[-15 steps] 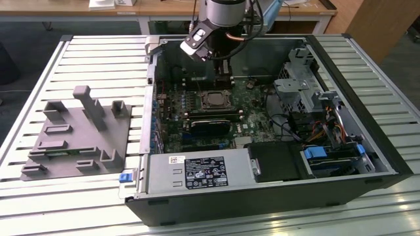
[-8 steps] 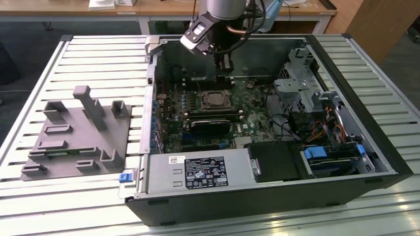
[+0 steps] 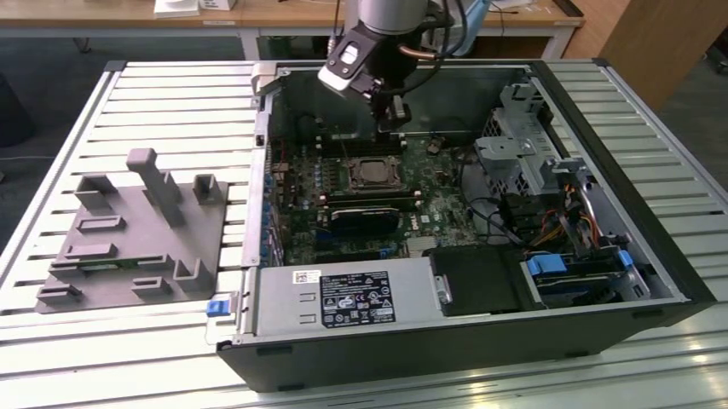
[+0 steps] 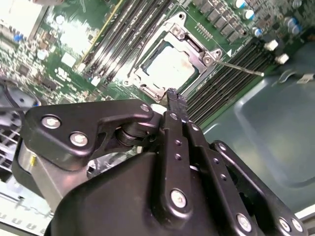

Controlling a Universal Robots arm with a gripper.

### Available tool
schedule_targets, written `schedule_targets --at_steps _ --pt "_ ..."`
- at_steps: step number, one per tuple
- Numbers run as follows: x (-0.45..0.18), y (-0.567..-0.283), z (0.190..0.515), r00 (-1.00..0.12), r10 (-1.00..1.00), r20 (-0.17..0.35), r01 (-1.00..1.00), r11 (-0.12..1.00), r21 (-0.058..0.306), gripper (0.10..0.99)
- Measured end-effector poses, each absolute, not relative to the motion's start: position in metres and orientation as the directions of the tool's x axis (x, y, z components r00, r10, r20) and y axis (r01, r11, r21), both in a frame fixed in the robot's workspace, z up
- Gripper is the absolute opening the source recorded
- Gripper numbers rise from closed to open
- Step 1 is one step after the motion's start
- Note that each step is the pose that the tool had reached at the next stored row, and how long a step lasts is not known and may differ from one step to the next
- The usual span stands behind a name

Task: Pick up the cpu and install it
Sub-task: 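Install the first cpu locking lever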

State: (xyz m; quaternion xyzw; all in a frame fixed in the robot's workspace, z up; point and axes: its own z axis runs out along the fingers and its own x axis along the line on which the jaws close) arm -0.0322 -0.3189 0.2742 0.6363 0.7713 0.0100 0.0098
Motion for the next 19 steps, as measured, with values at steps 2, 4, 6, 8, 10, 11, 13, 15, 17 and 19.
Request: schedule_targets --at_steps 2,4,6,8,10,11,13,15,17,19 --pt "-0.0323 -0.3189 0.2742 -0.22 0.975 -0.003 0.975 0.22 0.028 0.106" --pt "-0.0322 -0.3189 0.2741 -0.247 0.969 -0.003 0.969 0.247 0.028 0.106" --pt "-0.0322 -0.3189 0.274 -0.281 0.96 -0.003 0.959 0.281 0.028 0.106" --pt "-0.0322 -0.3189 0.2739 -0.315 0.949 -0.003 0.949 0.315 0.028 0.106" --pt "-0.0322 -0.3189 0.2737 -0.349 0.937 -0.003 0.937 0.349 0.028 0.106" --pt "-0.0322 -0.3189 0.2736 -0.366 0.931 -0.003 0.93 0.366 0.028 0.106" --pt "-0.0323 -0.3189 0.2734 -0.399 0.917 -0.003 0.917 0.399 0.028 0.106" --pt "-0.0323 -0.3189 0.2732 -0.433 0.901 -0.003 0.901 0.433 0.028 0.106" --pt "-0.0322 -0.3189 0.273 -0.465 0.885 -0.003 0.885 0.465 0.028 0.106" --pt "-0.0323 -0.3189 0.2728 -0.497 0.868 -0.003 0.867 0.497 0.028 0.106"
